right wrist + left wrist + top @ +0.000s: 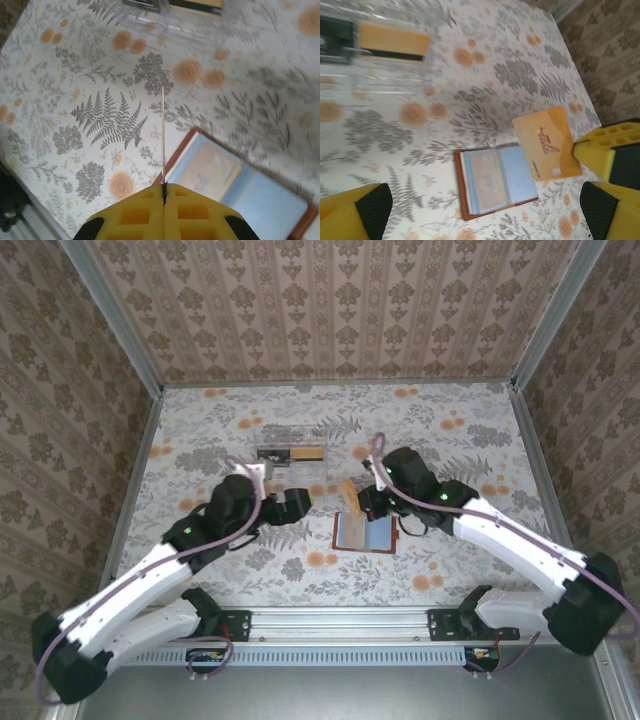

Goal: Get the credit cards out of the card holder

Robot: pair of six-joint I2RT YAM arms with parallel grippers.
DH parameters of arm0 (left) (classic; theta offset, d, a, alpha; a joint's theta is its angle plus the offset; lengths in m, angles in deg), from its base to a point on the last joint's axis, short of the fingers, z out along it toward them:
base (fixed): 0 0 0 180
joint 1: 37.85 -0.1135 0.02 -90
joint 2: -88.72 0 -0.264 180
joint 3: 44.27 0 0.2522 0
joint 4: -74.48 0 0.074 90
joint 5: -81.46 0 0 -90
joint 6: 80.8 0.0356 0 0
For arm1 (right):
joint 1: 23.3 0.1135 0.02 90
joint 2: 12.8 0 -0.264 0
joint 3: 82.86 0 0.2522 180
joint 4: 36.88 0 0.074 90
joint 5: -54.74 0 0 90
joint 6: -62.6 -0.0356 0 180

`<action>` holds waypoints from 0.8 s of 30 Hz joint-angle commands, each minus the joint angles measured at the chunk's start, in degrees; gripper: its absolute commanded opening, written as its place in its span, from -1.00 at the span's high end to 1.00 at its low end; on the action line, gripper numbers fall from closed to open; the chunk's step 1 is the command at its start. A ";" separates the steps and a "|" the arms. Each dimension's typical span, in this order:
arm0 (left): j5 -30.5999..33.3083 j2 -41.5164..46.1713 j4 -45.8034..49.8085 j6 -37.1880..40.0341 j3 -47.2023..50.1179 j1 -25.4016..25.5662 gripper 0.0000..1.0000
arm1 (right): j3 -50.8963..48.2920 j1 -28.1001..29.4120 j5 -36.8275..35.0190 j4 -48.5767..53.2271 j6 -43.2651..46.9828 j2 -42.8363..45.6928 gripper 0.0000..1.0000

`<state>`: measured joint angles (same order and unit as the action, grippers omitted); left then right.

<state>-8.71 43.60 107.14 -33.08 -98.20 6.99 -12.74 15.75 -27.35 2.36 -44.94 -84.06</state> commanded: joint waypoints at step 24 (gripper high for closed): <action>7.79 29.84 36.66 3.00 -4.62 -6.45 -1.00 | 54.05 7.50 -17.39 15.41 53.36 -48.64 1.00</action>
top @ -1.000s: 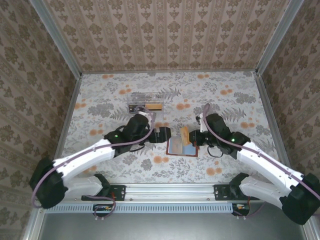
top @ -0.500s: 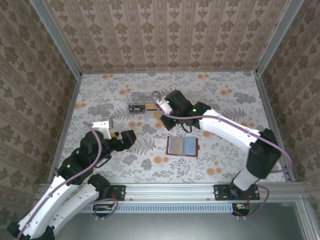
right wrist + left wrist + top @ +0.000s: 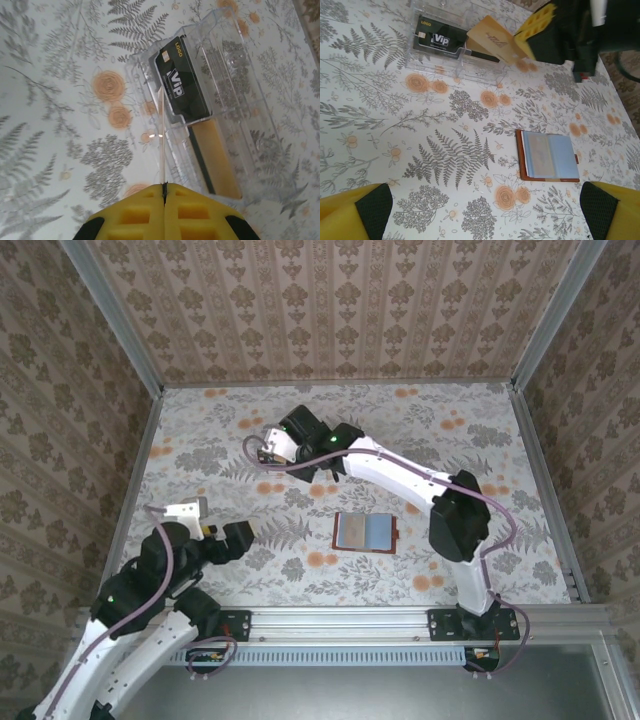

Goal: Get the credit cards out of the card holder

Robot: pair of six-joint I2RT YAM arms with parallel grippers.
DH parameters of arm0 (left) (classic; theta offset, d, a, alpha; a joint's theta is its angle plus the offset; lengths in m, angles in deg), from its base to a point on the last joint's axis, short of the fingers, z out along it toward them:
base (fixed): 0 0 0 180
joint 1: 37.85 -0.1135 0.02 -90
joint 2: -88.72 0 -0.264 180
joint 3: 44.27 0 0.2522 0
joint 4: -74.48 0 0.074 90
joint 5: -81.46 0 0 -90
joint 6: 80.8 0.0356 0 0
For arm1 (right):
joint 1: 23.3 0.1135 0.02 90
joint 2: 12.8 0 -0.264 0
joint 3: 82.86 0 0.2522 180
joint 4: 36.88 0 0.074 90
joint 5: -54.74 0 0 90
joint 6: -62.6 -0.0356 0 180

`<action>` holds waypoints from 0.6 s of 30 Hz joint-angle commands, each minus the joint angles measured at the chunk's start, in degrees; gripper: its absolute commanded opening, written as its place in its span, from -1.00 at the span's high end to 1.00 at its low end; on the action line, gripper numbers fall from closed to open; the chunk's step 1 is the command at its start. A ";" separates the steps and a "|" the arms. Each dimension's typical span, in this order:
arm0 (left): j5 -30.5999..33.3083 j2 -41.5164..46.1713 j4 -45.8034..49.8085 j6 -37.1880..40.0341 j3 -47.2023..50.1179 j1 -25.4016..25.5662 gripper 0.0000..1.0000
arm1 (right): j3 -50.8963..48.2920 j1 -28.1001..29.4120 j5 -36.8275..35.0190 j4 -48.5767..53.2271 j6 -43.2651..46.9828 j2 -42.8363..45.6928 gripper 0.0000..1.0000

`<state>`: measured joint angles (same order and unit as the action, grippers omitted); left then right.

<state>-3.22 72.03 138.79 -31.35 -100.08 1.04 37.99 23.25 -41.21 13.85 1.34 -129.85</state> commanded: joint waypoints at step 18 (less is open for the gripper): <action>4.34 2.45 8.17 0.57 -4.02 -0.56 -1.00 | 5.72 -0.67 -11.29 1.19 16.62 -8.53 1.00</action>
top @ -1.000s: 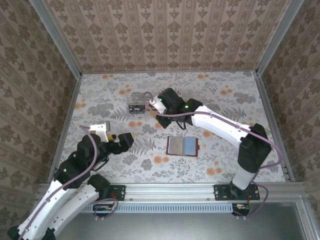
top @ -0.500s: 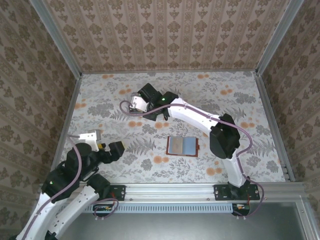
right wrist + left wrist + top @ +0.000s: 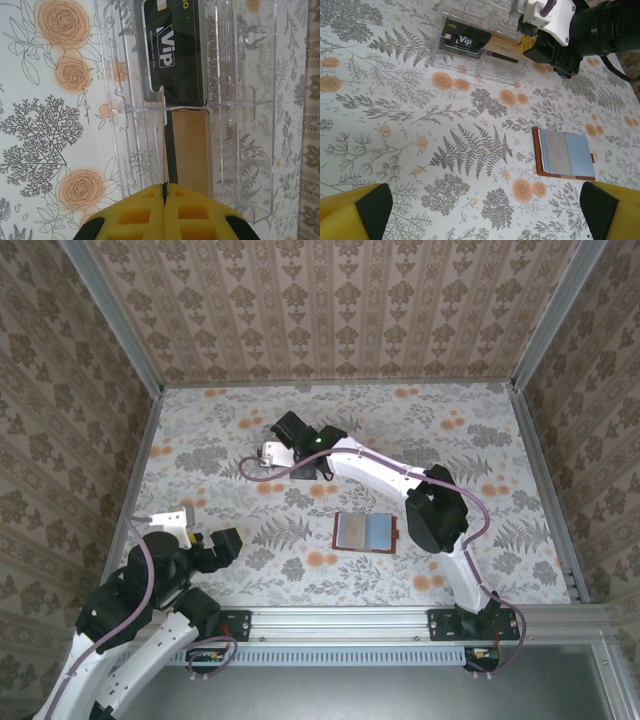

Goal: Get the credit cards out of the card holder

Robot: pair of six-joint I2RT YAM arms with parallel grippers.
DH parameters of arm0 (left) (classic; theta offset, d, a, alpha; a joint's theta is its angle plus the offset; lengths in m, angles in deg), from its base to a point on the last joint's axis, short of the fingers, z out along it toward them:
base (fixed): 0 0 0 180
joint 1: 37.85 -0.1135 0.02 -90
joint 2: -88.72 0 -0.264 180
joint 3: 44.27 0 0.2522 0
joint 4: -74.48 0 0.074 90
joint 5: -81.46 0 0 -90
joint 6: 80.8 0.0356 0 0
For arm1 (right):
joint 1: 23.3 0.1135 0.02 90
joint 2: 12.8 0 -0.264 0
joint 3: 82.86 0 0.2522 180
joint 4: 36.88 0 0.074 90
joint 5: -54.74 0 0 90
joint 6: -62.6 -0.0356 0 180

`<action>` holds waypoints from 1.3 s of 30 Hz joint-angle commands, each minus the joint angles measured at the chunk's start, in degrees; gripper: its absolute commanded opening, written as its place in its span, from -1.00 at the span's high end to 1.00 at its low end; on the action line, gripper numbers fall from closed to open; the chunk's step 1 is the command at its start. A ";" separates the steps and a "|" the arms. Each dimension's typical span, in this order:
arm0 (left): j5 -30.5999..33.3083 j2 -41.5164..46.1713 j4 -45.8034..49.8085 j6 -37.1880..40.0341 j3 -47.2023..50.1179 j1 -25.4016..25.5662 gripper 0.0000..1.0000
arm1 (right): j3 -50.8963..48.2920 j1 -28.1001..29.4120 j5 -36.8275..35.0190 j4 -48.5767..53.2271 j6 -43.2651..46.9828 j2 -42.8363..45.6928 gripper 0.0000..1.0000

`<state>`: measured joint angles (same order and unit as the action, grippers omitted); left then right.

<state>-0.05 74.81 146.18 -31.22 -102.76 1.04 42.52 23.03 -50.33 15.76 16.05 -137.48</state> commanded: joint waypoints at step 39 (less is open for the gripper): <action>1.35 -2.87 -1.39 0.56 0.32 -0.53 -1.00 | -1.99 -3.77 -2.39 -4.64 1.61 -4.69 1.00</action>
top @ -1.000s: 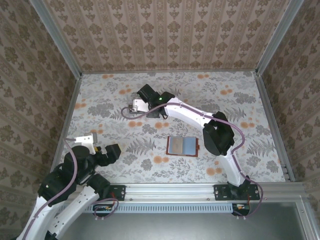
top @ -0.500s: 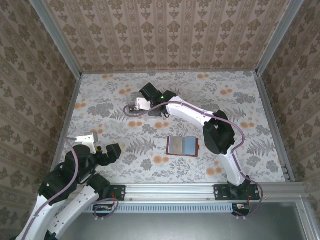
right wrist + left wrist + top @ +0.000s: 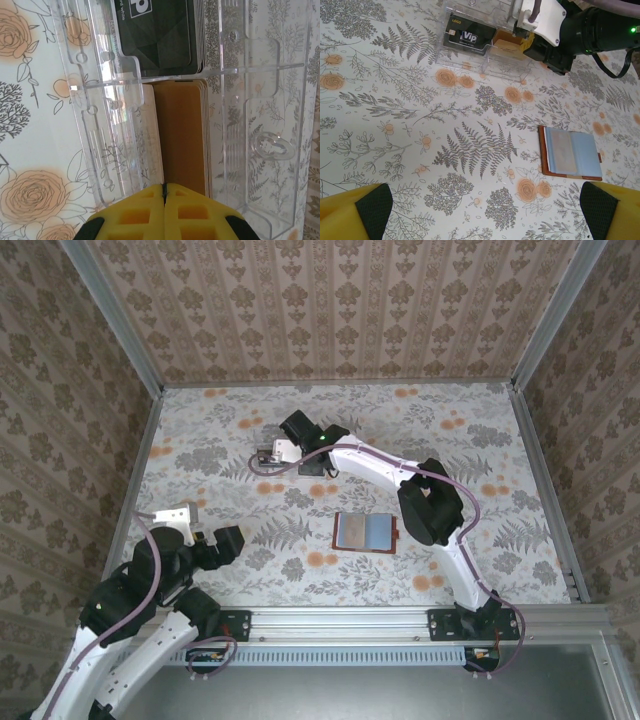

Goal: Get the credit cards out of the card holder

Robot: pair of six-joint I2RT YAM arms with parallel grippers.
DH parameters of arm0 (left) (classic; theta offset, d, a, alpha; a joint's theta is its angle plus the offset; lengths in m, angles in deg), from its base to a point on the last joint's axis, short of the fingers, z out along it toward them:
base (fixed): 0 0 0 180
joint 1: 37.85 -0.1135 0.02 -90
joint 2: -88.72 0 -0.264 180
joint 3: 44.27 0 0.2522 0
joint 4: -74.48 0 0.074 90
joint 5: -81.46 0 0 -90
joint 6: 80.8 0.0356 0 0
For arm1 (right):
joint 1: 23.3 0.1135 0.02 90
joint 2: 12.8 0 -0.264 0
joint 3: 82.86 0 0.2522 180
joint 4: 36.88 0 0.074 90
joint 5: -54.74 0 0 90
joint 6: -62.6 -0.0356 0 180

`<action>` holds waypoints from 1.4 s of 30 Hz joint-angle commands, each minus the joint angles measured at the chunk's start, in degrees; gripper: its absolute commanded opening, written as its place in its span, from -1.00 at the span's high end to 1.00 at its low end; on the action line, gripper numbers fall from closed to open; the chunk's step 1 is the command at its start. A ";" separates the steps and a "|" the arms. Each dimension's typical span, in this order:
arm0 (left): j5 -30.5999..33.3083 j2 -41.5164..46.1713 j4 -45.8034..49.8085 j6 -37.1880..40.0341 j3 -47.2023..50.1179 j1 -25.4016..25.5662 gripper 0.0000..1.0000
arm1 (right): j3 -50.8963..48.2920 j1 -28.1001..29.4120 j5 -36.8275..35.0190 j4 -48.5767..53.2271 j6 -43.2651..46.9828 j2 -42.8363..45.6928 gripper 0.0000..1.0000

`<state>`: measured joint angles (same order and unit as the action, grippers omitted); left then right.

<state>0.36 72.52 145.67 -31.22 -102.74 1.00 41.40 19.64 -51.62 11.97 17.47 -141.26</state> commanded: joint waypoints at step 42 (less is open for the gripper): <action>-0.36 -0.64 -3.60 1.31 2.17 -0.49 -1.00 | -3.98 -0.97 -5.93 -7.84 -7.31 4.93 0.12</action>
<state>0.41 72.27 144.21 -31.18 -101.36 1.00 38.85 18.22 -57.80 4.89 13.25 -142.66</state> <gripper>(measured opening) 0.993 0.432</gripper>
